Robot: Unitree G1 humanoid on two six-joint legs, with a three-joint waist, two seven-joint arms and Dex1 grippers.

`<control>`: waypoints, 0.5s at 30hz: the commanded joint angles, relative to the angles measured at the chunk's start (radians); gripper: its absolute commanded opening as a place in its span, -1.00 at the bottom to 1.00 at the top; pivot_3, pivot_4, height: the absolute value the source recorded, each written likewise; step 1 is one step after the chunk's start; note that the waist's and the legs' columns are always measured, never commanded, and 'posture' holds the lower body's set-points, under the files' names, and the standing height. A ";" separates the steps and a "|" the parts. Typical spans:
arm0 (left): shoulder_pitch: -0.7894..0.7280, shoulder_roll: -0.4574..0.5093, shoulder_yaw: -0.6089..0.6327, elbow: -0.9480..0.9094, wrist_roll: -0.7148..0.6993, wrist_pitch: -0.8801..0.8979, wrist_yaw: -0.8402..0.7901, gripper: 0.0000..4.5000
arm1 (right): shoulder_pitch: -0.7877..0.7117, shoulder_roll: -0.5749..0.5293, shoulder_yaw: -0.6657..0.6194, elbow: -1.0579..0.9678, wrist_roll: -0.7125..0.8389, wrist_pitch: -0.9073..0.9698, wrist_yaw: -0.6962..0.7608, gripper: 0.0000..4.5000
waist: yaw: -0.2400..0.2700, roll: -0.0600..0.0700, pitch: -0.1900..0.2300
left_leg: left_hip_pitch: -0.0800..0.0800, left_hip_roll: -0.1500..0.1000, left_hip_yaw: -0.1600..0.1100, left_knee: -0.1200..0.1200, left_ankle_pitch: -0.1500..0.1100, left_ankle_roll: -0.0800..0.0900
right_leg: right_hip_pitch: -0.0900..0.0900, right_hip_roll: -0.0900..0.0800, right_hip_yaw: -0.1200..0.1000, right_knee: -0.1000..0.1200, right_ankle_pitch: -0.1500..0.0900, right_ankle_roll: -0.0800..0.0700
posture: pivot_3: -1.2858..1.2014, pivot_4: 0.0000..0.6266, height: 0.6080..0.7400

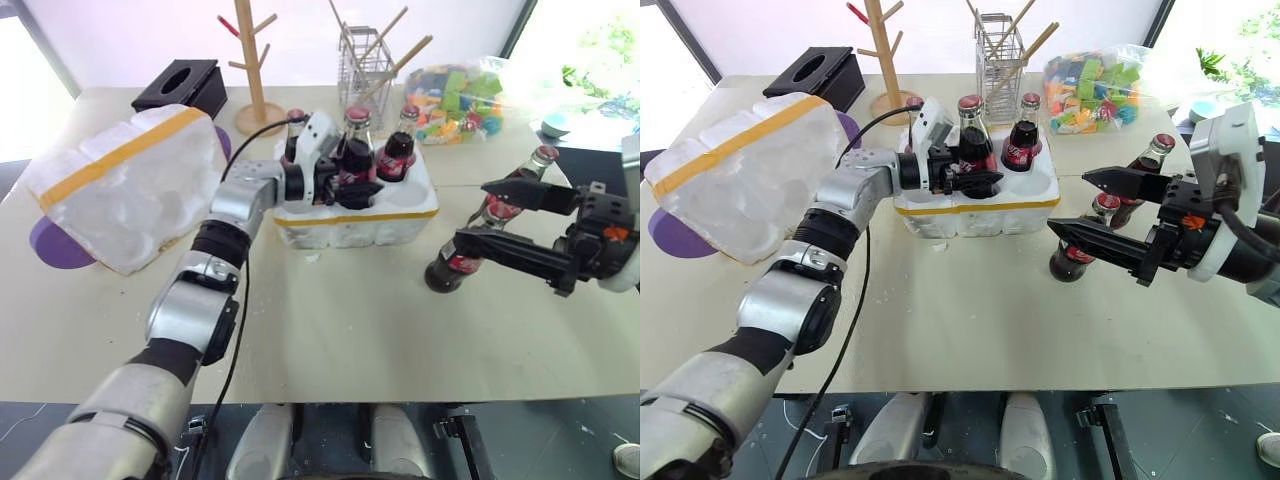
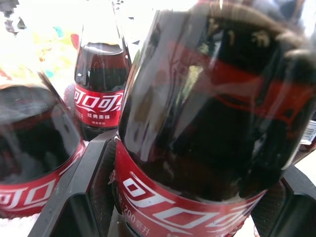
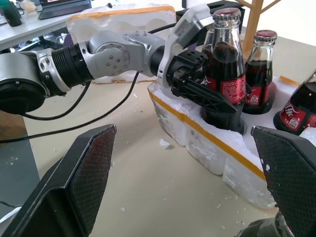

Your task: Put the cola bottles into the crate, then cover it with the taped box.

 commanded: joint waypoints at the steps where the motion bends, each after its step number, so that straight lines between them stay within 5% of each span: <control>1: -0.030 0.010 0.052 -0.078 -0.020 -0.026 -0.001 0.26 | -0.031 -0.004 0.009 0.002 0.007 -0.030 -0.010 1.00 | 0.000 0.000 0.000 | 0.000 0.000 0.000 0.000 0.000 0.000 | 0.000 0.000 0.000 0.000 0.000 0.000 | 0.03 -0.52 1.00; 8: -0.066 0.115 0.211 -0.212 -0.134 0.119 0.052 0.26 | -0.054 -0.006 0.031 0.013 0.018 -0.029 -0.020 1.00 | -0.008 0.000 0.000 | 0.000 0.001 0.000 0.000 0.000 0.000 | -0.002 0.001 0.000 0.001 0.000 0.000 | 0.03 -0.52 1.00; 15: 0.053 0.261 0.233 -0.341 -0.148 0.217 0.043 0.26 | -0.058 0.008 0.053 0.016 0.010 -0.035 -0.026 1.00 | -0.024 0.001 0.000 | 0.001 0.001 0.000 0.000 0.000 0.000 | -0.001 0.002 0.001 0.003 0.000 -0.001 | 0.03 -0.52 1.00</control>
